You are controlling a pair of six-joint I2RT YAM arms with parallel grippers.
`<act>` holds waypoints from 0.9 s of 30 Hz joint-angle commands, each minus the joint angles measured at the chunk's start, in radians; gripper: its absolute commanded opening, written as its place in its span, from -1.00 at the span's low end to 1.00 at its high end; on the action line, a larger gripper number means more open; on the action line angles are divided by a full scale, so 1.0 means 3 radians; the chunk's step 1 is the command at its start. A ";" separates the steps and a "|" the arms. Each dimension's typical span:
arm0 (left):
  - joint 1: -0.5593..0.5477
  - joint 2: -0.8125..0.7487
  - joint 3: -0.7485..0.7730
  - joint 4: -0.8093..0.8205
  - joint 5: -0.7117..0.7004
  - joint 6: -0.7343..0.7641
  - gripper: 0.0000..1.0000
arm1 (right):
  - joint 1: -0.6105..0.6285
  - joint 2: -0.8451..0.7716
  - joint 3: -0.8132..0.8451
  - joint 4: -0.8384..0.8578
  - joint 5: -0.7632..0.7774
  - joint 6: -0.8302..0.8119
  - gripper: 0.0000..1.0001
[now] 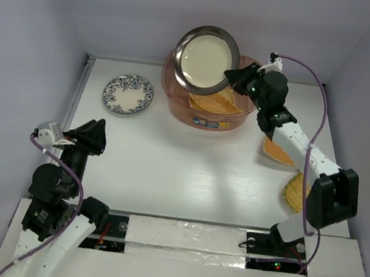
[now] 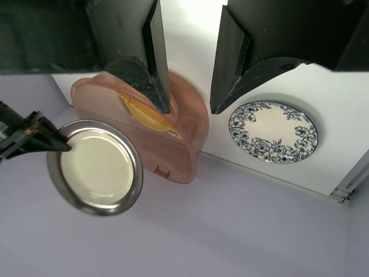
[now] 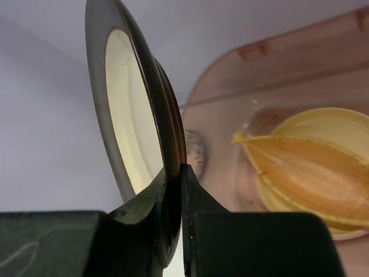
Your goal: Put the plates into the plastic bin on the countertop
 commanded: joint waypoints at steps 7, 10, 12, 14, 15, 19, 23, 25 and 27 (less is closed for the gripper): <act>0.0037 0.0001 0.0014 0.0138 0.0124 -0.0013 -0.37 | -0.0396 0.0787 0.0901 -0.0183 -0.0565 0.0142 -1.00; 0.0037 0.0002 0.0014 0.0143 0.0144 -0.0013 -0.34 | -0.0462 0.0966 0.1030 -0.0295 -0.0585 0.0137 -1.00; 0.0037 0.0012 0.0014 0.0149 0.0154 -0.0008 -0.32 | -0.0462 0.1037 0.1081 -0.0413 -0.0478 0.0096 -1.00; 0.0068 0.0022 0.0009 0.0149 0.0165 -0.0008 -0.30 | -0.0462 0.1104 0.1087 -0.0521 -0.0406 0.0075 -1.00; 0.0068 0.0032 0.0014 0.0149 0.0170 -0.0003 -0.30 | -0.0462 0.1124 0.1087 -0.0562 -0.0335 0.0035 -1.00; 0.0098 0.0068 0.0014 0.0164 0.0221 -0.0003 -0.30 | -0.0462 0.1201 0.1127 -0.0796 -0.0238 -0.0093 -0.88; 0.0129 0.0094 0.0014 0.0164 0.0247 -0.0003 -0.29 | -0.0462 0.1339 0.1245 -0.1063 -0.0125 -0.0247 -0.30; 0.0129 0.0099 0.0014 0.0169 0.0247 0.0002 -0.29 | -0.0462 0.1334 0.1245 -0.1129 -0.0018 -0.0344 0.03; 0.0129 0.0094 0.0014 0.0169 0.0247 0.0002 -0.29 | -0.0462 0.1304 0.1245 -0.1170 0.0028 -0.0380 0.23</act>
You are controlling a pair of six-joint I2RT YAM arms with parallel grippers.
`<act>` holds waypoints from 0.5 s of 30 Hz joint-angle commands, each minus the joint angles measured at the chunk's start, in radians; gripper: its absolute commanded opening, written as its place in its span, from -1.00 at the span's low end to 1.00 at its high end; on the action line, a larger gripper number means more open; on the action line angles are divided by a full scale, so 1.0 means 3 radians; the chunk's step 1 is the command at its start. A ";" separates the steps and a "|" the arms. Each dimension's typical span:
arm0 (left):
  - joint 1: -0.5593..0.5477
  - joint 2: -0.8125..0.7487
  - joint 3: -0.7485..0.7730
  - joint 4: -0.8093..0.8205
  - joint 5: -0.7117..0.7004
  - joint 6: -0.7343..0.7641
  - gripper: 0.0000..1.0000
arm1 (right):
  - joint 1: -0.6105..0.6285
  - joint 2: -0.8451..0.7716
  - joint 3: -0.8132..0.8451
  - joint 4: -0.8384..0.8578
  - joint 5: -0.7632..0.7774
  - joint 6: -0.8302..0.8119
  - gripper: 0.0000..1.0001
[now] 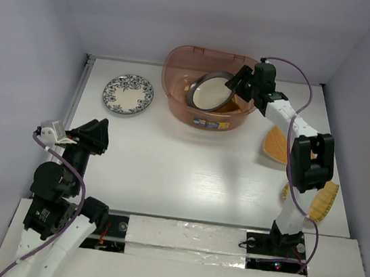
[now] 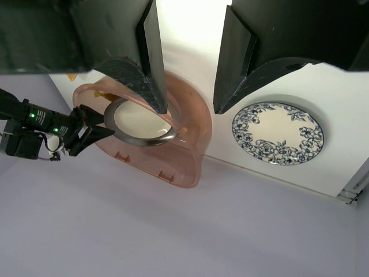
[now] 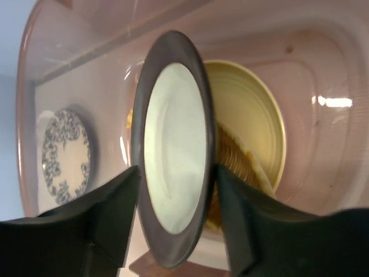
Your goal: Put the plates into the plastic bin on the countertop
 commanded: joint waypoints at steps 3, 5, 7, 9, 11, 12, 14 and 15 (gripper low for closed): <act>0.0022 0.0074 0.0015 0.0165 0.0071 0.0003 -0.29 | 0.0004 -0.0163 0.0177 0.0091 0.0217 -0.0234 0.49; 0.0022 0.0095 0.0021 0.0165 0.0092 -0.0007 -0.29 | 0.0004 -0.0219 0.0162 0.0065 0.0258 -0.0270 0.64; 0.0022 0.0136 0.0026 0.0175 0.0142 -0.0012 -0.29 | 0.0004 -0.0321 0.0131 0.0065 0.0268 -0.0316 0.72; 0.0022 0.0212 0.0041 0.0170 0.0189 -0.0022 -0.29 | 0.0004 -0.0388 0.0111 0.0050 0.0279 -0.0352 0.81; 0.0022 0.0253 0.0051 0.0170 0.0235 -0.0033 -0.30 | 0.0004 -0.0485 0.0116 0.0014 0.0304 -0.0418 0.85; 0.0022 0.0299 0.0056 0.0170 0.0245 -0.0033 -0.30 | 0.0004 -0.0521 0.0111 0.0009 0.0309 -0.0433 0.85; 0.0022 0.0345 0.0082 0.0175 0.0301 -0.0027 -0.39 | 0.0004 -0.0653 0.0090 0.0014 0.0289 -0.0480 0.85; 0.0022 0.0406 0.0087 0.0191 0.0342 -0.0022 -0.44 | 0.0004 -0.0720 -0.0001 0.0044 0.0289 -0.0485 0.85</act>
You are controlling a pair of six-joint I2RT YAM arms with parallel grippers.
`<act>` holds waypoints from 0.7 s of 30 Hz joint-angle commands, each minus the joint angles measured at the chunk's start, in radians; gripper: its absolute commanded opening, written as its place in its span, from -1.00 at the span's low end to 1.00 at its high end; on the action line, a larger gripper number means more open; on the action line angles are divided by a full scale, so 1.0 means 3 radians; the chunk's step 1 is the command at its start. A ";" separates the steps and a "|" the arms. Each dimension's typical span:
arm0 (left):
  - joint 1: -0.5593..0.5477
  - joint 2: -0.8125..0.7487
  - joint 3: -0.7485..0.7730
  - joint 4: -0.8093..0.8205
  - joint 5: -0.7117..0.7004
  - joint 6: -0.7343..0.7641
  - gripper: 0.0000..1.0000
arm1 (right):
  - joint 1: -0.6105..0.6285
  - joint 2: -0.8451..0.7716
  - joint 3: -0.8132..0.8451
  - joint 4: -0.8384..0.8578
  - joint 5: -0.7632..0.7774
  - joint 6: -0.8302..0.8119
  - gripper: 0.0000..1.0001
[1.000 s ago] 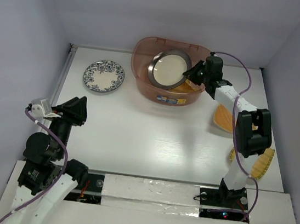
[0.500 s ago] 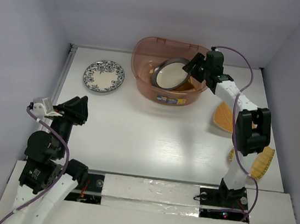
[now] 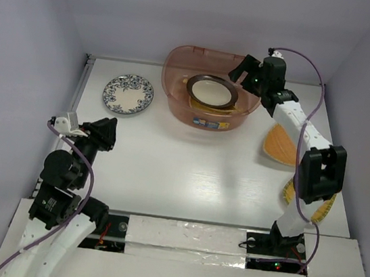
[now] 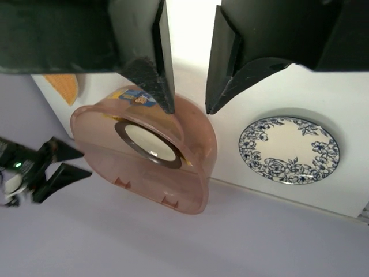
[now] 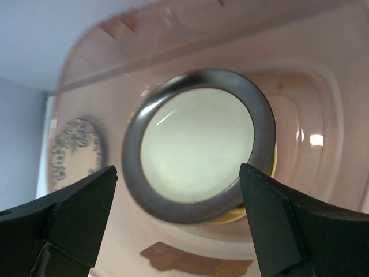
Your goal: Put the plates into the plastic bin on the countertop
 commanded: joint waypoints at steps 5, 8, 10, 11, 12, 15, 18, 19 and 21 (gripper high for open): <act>0.0022 0.0366 0.0153 0.0255 0.0472 -0.0071 -0.99 | 0.0036 -0.0993 -0.0635 0.0611 0.0012 -0.0138 -0.38; 0.0022 0.0509 0.0133 0.0352 0.0733 -0.0188 -1.00 | 0.0036 -0.1647 -0.1166 0.0754 0.0037 -0.0148 -0.99; 0.0022 0.0550 0.0118 0.0433 0.0845 -0.0275 -1.00 | 0.0036 -0.2245 -0.1468 0.0856 0.0053 -0.0148 -0.99; 0.0022 0.0576 0.0098 0.0454 0.0861 -0.0306 -1.00 | 0.0036 -0.2450 -0.1753 0.0872 0.0052 -0.0143 -0.97; 0.0022 0.0642 0.0077 0.0480 0.0891 -0.0347 -1.00 | 0.0036 -0.2649 -0.1882 0.0883 0.0042 -0.0148 -0.95; -0.0110 0.0820 -0.0096 0.0740 0.1014 -0.0582 -1.00 | 0.0036 -0.3386 -0.2250 0.0725 0.0093 -0.0188 -0.92; -0.0467 0.1081 -0.0209 0.1001 0.0780 -0.0771 -1.00 | 0.0036 -0.3974 -0.2389 0.0332 0.0313 -0.0265 -0.90; -0.0884 0.1178 -0.0199 0.1072 0.0349 -0.0787 -1.00 | 0.0036 -0.4102 -0.2410 0.0179 0.0369 -0.0286 -0.89; -0.1320 0.1439 -0.0047 0.1124 -0.0063 -0.0762 -1.00 | 0.0036 -0.4445 -0.2446 0.0040 0.0405 -0.0296 -0.78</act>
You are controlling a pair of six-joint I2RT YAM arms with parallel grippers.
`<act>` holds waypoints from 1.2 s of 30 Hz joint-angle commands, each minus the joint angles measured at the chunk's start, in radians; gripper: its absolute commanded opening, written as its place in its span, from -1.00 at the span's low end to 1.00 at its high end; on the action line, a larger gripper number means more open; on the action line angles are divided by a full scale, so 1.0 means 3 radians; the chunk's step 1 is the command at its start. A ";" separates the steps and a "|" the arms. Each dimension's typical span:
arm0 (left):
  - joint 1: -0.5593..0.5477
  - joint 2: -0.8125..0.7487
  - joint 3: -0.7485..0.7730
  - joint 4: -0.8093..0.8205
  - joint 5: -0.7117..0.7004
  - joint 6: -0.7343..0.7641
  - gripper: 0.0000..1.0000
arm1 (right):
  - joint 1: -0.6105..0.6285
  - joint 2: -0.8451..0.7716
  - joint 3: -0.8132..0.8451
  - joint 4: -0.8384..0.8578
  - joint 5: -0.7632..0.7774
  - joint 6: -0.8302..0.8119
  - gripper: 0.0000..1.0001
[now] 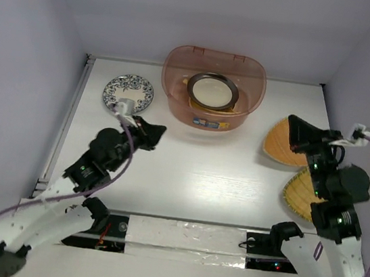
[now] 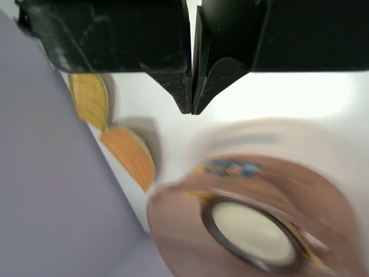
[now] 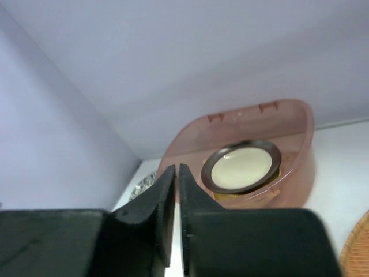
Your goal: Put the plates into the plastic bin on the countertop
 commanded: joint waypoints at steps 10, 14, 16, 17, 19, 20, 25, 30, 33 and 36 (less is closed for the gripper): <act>-0.1409 0.2783 0.1412 0.0719 -0.0882 -0.0073 -0.64 | 0.0013 -0.0881 -0.0210 -0.0840 0.0401 -0.0136 0.67; -0.1490 0.3501 0.2091 0.0683 -0.0820 -0.0083 -0.26 | 0.0013 -0.0943 -0.0164 -0.0957 0.0283 -0.0126 0.76; -0.1526 0.3822 0.2282 0.0668 -0.0825 -0.0104 0.00 | 0.0013 -0.0958 -0.0164 -0.0968 0.0252 -0.0070 0.80; -0.1527 0.3925 0.2465 0.0668 -0.0825 -0.0129 0.15 | 0.0013 -0.0984 -0.0179 -0.0963 0.0232 -0.0029 0.84; -0.1527 0.4242 0.2685 0.0556 -0.0841 -0.0145 0.27 | 0.0013 -0.1020 -0.0215 -0.0942 0.0145 0.0058 0.87; -0.1527 0.4355 0.2929 0.0495 -0.0871 -0.0160 0.30 | 0.0013 -0.1065 -0.0215 -0.0957 0.0144 0.0079 0.88; -0.1527 0.5112 0.3698 0.0010 -0.0928 -0.0288 0.47 | 0.0013 -0.1193 -0.0184 -0.1065 0.0277 0.0018 0.93; -0.1527 0.5607 0.4215 -0.0089 -0.0897 -0.0385 0.48 | 0.0013 -0.1204 -0.0276 -0.1024 0.0104 0.0053 0.94; -0.1455 0.5818 0.4526 -0.0150 -0.0723 -0.0518 0.47 | 0.0013 -0.1199 -0.0399 -0.0983 -0.0009 0.0074 0.93; -0.1455 0.6048 0.4757 -0.0217 -0.0744 -0.0569 0.45 | 0.0013 -0.1204 -0.0465 -0.0973 -0.0075 0.0099 0.93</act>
